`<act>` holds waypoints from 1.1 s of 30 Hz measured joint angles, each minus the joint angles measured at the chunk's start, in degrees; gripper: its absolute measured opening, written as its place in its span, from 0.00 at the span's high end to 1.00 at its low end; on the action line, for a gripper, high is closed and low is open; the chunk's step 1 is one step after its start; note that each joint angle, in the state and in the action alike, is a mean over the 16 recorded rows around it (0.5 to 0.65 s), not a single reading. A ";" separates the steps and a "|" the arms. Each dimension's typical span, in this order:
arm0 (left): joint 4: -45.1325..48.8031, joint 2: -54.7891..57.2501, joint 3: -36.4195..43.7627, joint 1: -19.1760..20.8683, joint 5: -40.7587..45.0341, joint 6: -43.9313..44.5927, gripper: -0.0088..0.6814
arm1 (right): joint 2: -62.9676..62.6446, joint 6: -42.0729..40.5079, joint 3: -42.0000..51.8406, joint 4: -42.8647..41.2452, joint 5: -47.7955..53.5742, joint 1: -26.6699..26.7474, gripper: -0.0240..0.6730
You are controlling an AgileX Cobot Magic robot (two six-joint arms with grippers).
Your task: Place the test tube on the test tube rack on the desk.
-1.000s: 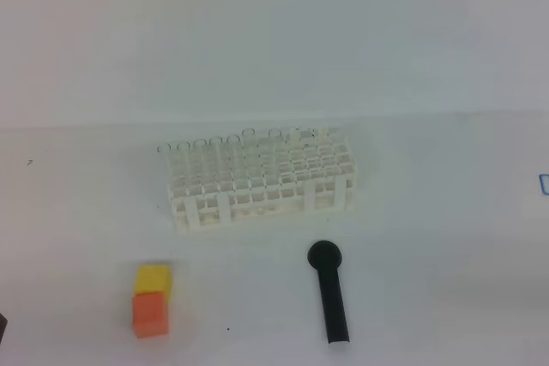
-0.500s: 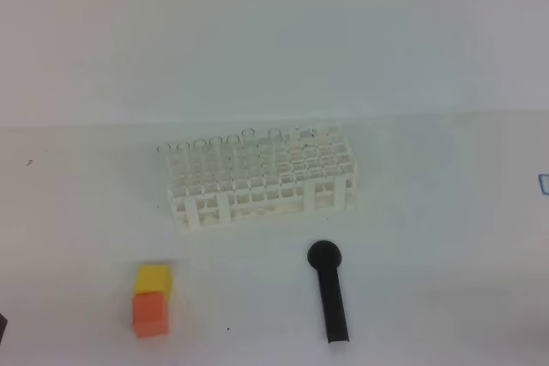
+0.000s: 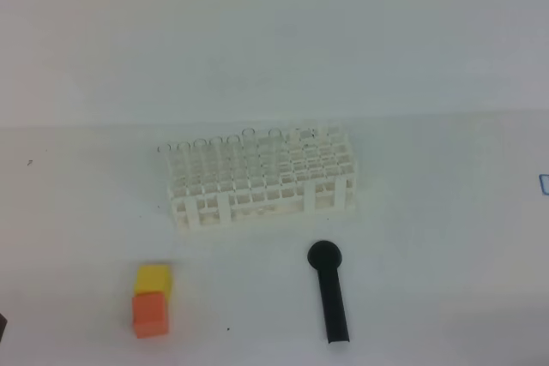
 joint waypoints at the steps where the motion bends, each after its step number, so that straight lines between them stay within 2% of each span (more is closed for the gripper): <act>1: 0.00 0.00 0.00 0.00 0.00 0.00 0.99 | -0.34 0.20 -0.02 -0.60 0.78 -0.10 0.97; 13: 0.00 0.00 0.00 0.00 -0.01 0.00 0.99 | -0.69 1.54 -0.22 -5.03 3.35 -1.04 0.97; 33: 0.05 0.00 0.00 0.00 -0.32 0.06 0.99 | -0.69 1.55 -0.27 -5.29 3.36 -1.12 0.97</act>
